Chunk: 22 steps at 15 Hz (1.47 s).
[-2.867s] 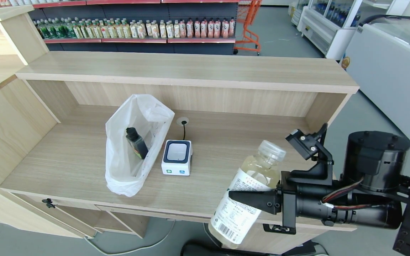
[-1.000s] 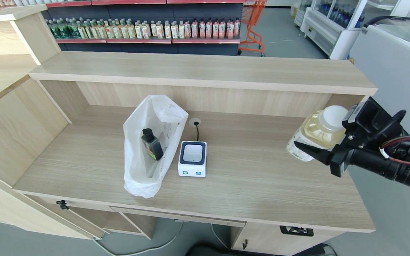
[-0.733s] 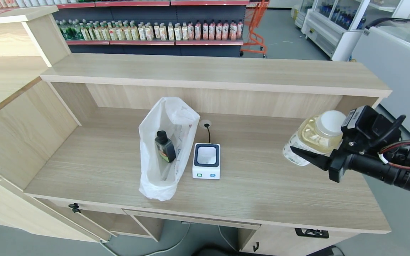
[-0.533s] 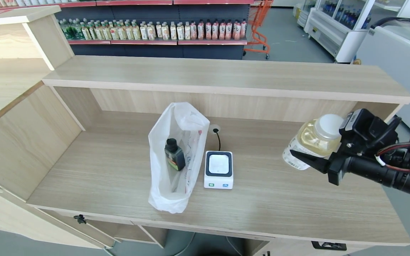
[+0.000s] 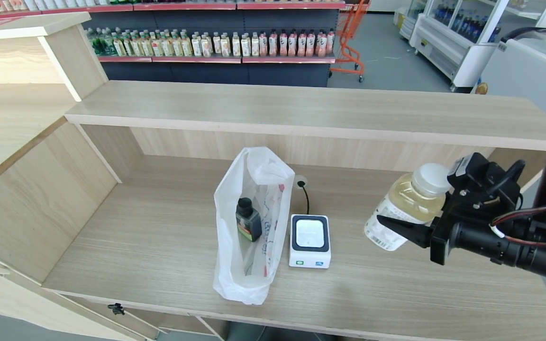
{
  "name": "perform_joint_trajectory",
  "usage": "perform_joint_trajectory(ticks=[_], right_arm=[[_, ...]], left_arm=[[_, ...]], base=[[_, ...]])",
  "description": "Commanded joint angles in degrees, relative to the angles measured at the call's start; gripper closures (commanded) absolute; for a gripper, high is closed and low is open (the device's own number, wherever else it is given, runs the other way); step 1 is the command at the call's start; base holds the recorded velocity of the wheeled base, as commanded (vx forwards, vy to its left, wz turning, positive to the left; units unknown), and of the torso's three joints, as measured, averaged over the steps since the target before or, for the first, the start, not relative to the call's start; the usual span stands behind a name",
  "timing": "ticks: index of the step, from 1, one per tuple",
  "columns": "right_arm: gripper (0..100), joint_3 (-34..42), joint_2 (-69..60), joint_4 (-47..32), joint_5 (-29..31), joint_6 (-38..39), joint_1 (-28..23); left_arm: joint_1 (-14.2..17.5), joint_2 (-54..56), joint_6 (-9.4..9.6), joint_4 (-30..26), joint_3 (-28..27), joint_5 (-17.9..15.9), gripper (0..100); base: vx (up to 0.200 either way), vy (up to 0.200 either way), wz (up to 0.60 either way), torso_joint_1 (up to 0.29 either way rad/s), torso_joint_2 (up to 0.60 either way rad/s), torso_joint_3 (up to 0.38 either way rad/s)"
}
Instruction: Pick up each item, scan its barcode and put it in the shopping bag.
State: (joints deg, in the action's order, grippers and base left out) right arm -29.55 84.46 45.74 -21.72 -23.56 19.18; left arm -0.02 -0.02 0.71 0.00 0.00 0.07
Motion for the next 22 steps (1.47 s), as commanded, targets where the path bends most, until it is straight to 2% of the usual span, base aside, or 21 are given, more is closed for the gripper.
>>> perform_joint_trajectory(ticks=[1,8,11,12,15,17,22], right_arm=[[100,0.2,1.9,0.2,0.2,2.4,0.6],[100,-2.3,13.0,0.8,-4.0,1.2,0.7],[100,-3.3,18.3,8.1,-6.9,-1.4,0.9],[100,-4.5,21.5,13.2,-8.5,-3.2,1.0],[100,-5.9,27.1,22.0,-11.7,-5.0,3.3],[100,-5.7,29.4,24.9,-11.9,-8.1,3.4],[100,-5.1,30.9,25.1,-12.1,-13.0,3.9]], left_arm=[[-0.1,0.0,0.00,0.0,0.0,0.0,0],[-0.1,0.0,-0.18,0.0,0.0,0.0,0],[0.0,0.0,-0.18,0.0,0.0,0.0,0],[-0.1,0.0,-0.18,0.0,0.0,0.0,0],[0.0,0.0,-0.18,0.0,0.0,0.0,0],[0.0,0.0,-0.18,0.0,0.0,0.0,0],[-0.1,0.0,-0.18,0.0,0.0,0.0,0]], base=[[0.000,0.000,0.00,0.000,0.00,0.000],[0.000,0.000,0.00,0.000,0.00,0.000],[0.000,0.000,0.00,0.000,0.00,0.000],[0.000,0.000,0.00,0.000,0.00,0.000],[0.000,0.000,0.00,0.000,0.00,0.000],[0.000,0.000,0.00,0.000,0.00,0.000],[0.000,0.000,0.00,0.000,0.00,0.000]])
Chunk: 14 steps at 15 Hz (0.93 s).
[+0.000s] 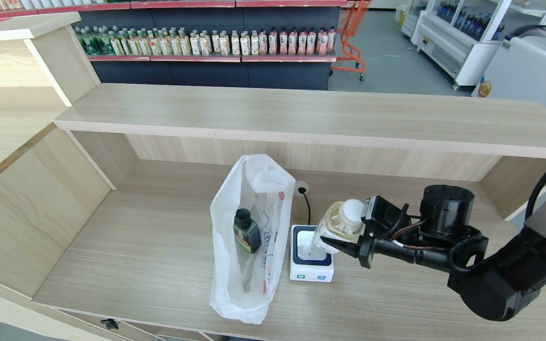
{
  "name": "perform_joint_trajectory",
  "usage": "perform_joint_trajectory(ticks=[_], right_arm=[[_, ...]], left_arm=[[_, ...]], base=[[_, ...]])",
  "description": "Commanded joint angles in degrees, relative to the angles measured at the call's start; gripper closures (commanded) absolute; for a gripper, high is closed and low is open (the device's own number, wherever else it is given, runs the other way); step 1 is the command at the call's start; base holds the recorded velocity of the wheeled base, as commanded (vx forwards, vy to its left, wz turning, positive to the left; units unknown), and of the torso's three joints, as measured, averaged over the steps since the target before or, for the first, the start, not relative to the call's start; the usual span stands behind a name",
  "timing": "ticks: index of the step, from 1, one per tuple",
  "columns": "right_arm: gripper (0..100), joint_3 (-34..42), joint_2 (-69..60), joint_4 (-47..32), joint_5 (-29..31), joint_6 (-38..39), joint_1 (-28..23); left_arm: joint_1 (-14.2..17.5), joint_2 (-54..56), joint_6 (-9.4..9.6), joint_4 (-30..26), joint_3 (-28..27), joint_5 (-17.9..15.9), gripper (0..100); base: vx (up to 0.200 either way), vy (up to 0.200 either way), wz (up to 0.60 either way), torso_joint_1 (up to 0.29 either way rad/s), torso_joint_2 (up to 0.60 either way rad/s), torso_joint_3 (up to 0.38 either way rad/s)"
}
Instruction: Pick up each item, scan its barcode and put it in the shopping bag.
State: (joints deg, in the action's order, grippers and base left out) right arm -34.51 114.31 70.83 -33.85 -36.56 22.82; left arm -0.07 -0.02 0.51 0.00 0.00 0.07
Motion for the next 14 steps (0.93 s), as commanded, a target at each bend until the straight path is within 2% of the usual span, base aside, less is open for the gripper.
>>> perform_joint_trajectory(ticks=[1,4,10,14], right_arm=[[100,-0.2,1.4,0.2,-0.1,-1.2,0.1],[100,-0.6,2.2,0.5,-1.5,-2.6,0.2],[100,-9.2,7.3,0.5,-4.3,-4.4,1.0],[100,-10.6,8.1,0.5,-4.4,-6.1,0.2]], left_arm=[[0.1,0.0,0.02,0.0,0.0,0.0,0],[0.1,0.0,0.02,0.0,0.0,0.0,0],[0.1,0.0,0.02,0.0,0.0,0.0,0],[0.0,0.0,0.02,0.0,0.0,0.0,0]], base=[[0.000,0.000,0.00,0.000,0.00,0.000],[0.000,0.000,0.00,0.000,0.00,0.000],[0.000,0.000,0.00,0.000,0.00,0.000],[0.000,0.000,0.00,0.000,0.00,0.000]])
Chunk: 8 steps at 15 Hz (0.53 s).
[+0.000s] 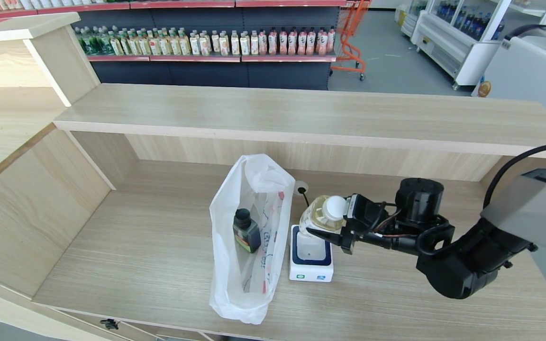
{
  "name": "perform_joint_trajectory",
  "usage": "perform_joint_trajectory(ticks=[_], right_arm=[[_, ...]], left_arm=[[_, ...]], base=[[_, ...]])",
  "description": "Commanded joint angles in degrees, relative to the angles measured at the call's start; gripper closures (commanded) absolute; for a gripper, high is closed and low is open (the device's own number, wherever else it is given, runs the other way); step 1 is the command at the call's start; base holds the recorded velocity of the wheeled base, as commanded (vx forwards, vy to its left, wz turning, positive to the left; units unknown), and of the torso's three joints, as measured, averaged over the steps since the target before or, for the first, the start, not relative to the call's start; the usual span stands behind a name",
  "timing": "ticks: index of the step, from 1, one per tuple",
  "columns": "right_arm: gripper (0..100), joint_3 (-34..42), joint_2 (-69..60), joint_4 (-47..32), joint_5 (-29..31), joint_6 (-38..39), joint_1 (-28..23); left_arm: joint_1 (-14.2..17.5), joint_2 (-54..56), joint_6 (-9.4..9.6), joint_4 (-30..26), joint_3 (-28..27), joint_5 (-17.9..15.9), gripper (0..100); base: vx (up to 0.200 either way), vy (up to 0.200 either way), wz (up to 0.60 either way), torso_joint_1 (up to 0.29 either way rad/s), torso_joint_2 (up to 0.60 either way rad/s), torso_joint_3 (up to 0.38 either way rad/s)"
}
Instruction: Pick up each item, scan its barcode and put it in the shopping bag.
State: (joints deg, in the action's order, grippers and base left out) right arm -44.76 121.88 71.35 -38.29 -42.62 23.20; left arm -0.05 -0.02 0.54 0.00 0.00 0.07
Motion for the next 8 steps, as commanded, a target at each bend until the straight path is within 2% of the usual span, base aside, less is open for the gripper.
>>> perform_joint_trajectory(ticks=[1,8], right_arm=[[100,-0.4,0.7,-0.2,0.0,-0.2,-0.3],[100,-0.9,1.1,-0.3,-0.1,-0.8,-0.3]], left_arm=[[0.0,0.0,-0.01,0.0,0.0,0.0,0],[0.0,0.0,-0.01,0.0,0.0,0.0,0]], base=[[0.000,0.000,0.00,0.000,0.00,0.000],[0.000,0.000,0.00,0.000,0.00,0.000]])
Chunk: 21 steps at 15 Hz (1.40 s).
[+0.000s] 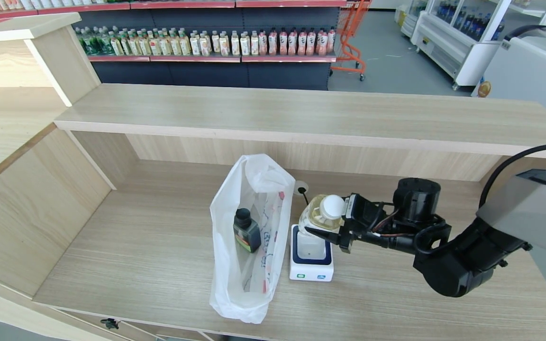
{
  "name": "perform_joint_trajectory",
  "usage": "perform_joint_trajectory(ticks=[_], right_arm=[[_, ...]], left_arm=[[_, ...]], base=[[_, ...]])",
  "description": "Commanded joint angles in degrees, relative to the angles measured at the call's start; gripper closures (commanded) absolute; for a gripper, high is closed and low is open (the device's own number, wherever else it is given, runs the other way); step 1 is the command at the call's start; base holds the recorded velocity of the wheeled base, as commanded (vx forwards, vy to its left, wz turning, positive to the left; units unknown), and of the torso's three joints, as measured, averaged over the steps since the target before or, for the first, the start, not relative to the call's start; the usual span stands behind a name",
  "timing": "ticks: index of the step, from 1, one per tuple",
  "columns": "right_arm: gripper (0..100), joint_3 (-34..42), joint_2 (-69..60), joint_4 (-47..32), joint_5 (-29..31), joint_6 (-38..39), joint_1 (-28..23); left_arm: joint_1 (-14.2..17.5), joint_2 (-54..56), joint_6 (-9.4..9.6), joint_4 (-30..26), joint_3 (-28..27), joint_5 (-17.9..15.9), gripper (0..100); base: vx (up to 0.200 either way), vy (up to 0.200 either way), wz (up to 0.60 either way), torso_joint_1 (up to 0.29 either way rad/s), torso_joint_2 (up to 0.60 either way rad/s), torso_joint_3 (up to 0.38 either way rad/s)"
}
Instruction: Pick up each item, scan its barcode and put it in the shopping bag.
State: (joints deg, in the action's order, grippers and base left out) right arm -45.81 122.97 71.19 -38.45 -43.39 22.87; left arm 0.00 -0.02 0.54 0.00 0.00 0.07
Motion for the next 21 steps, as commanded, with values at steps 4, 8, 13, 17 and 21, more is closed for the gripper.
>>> perform_joint_trajectory(ticks=[4,8,13,17,21], right_arm=[[100,3.4,-7.1,-0.5,0.1,8.3,0.3],[100,7.1,-21.7,-1.1,4.2,31.3,0.9],[100,16.4,-31.6,-10.0,23.5,51.6,0.6],[100,19.3,-33.6,-10.0,25.5,54.7,-1.0],[100,21.2,-35.5,-10.1,25.6,55.5,-1.1]], left_arm=[[-0.1,0.0,-0.01,0.0,0.0,0.0,0],[-0.1,0.0,-0.01,0.0,0.0,0.0,0],[0.0,0.0,-0.01,0.0,0.0,0.0,0],[0.0,0.0,-0.01,0.0,0.0,0.0,0],[0.0,0.0,-0.10,0.0,0.0,0.0,0]], base=[[0.000,0.000,0.00,0.000,0.00,0.000],[0.000,0.000,0.00,0.000,0.00,0.000],[0.000,0.000,0.00,0.000,0.00,0.000],[0.000,0.000,0.00,0.000,0.00,0.000],[-0.050,0.000,0.00,0.001,0.00,0.001]])
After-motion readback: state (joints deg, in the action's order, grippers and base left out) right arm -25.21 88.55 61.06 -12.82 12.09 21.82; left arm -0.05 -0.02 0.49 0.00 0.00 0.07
